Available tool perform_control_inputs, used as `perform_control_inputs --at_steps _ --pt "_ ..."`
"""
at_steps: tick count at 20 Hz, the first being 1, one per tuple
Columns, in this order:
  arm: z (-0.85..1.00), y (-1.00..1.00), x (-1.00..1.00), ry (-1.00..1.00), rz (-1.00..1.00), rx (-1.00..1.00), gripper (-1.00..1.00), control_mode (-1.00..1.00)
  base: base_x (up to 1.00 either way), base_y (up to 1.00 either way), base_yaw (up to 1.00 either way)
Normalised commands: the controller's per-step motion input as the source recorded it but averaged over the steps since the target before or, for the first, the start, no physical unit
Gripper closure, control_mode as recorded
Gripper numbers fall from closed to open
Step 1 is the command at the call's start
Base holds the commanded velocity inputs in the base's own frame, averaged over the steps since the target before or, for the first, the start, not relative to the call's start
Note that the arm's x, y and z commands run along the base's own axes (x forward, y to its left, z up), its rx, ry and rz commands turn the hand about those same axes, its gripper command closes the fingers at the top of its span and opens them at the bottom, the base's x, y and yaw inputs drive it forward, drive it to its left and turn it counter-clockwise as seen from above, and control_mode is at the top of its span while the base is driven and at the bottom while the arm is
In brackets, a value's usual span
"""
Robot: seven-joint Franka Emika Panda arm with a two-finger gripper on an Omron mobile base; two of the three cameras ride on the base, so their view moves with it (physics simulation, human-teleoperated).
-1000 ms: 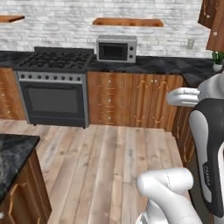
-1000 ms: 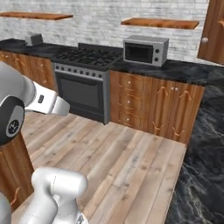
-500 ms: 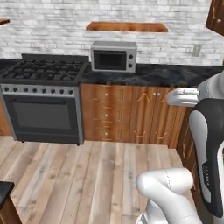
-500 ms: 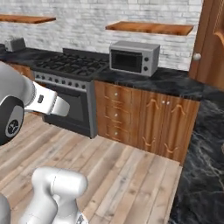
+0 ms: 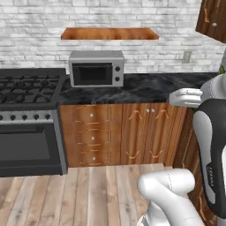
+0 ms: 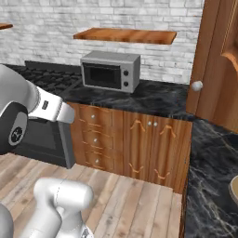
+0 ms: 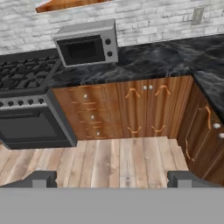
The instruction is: Close all open cabinet doors.
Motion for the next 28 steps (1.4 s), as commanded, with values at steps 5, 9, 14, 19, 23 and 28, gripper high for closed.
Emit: perform_control_inputs --at_steps 5,9,14,19,23,28 --pt "0.0 0.0 0.0 0.0 0.0 0.0 -1.0 1.0 1.0 0.7 -0.4" --pt "0.0 0.0 0.0 0.0 0.0 0.0 -1.0 1.0 0.97 0.56 -0.51" --pt "0.0 0.0 0.0 0.0 0.0 0.0 -1.0 1.0 0.67 0.08 -0.66" --pt "0.0 0.0 0.0 0.0 0.0 0.0 -1.0 1.0 0.1 -0.12 -0.75" --pt "0.0 0.0 0.0 0.0 0.0 0.0 -1.0 1.0 -0.09 -0.12 -0.78" --pt "0.0 0.0 0.0 0.0 0.0 0.0 -1.0 1.0 0.0 0.0 -0.8"
